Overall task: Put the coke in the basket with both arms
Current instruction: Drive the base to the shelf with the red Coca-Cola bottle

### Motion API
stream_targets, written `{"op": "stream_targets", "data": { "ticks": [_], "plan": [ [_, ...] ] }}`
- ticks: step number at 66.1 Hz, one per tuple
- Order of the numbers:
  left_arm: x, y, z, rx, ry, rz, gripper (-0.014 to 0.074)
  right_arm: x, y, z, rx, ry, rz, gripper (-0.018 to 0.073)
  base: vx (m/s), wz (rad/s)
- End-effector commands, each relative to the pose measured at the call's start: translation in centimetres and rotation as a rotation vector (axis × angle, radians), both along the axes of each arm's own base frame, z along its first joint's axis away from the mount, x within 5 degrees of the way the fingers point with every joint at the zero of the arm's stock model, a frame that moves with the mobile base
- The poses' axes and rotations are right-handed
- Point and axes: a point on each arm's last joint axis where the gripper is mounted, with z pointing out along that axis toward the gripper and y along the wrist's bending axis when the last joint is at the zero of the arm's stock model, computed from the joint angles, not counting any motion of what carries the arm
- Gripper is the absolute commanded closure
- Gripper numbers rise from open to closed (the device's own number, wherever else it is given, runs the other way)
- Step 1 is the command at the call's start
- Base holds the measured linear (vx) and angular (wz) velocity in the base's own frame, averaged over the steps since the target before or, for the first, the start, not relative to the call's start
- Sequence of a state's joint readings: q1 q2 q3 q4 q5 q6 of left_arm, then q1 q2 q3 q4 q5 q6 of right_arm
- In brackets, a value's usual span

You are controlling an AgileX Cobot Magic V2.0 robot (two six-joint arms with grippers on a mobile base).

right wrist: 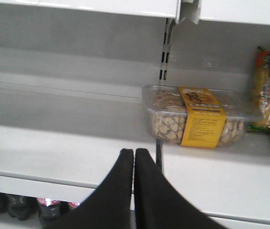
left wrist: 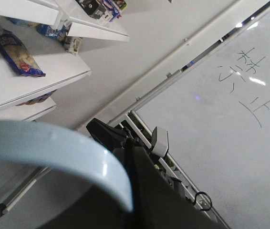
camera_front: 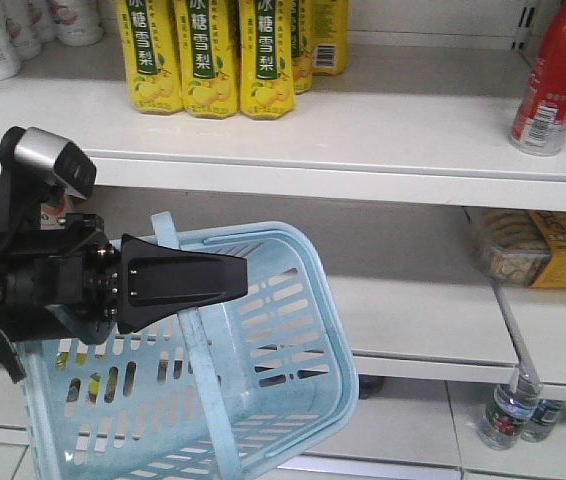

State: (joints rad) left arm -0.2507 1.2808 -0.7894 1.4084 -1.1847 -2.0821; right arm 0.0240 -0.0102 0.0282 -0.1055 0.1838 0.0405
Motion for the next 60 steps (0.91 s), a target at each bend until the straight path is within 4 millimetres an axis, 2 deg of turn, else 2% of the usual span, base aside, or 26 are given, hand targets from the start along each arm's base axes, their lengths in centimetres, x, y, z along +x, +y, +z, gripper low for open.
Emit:
{"op": "stream_targets", "data": {
  "ticks": [1, 27, 60],
  "plan": [
    [-1.86, 0.04, 2.94, -0.175, -0.064, -0.148, 0.0602, -0.04, 0.04, 0.44, -0.017, -0.084, 0.004, 0.0564, 0.07, 0.25],
    [-1.86, 0.04, 2.94, -0.175, -0.064, -0.148, 0.0602, -0.04, 0.04, 0.44, -0.017, -0.084, 0.004, 0.0564, 0.08, 0.16],
    [-1.86, 0.04, 2.94, -0.175, -0.064, -0.148, 0.0602, -0.04, 0.04, 0.44, -0.017, -0.084, 0.004, 0.0564, 0.07, -0.04]
  ]
}}
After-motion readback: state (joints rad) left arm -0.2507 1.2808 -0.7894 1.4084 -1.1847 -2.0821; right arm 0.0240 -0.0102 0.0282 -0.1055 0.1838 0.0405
